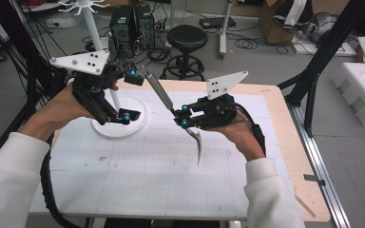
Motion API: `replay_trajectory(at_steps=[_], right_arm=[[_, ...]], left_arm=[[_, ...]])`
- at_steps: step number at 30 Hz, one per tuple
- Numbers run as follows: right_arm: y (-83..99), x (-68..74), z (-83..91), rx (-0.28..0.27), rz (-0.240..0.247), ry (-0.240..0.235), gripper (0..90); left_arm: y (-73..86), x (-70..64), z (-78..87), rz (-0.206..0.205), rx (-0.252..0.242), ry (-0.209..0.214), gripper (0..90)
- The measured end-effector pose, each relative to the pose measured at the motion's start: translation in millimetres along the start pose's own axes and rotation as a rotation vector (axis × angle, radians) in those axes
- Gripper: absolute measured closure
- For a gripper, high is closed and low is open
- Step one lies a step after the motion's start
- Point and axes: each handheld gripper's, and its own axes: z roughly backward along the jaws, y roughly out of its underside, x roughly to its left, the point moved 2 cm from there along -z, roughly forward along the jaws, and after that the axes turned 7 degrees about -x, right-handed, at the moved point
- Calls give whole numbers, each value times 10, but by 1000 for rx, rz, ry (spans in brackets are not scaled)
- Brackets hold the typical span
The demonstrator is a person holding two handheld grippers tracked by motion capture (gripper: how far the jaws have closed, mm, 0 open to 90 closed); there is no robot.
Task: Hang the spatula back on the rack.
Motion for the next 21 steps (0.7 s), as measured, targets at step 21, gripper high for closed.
replay_trajectory(at_steps=[21], right_arm=[[-14, 36, -33, -6, 17, -19, 749]], left_arm=[[-212, -20, -255, -5, 11, 65, 325]])
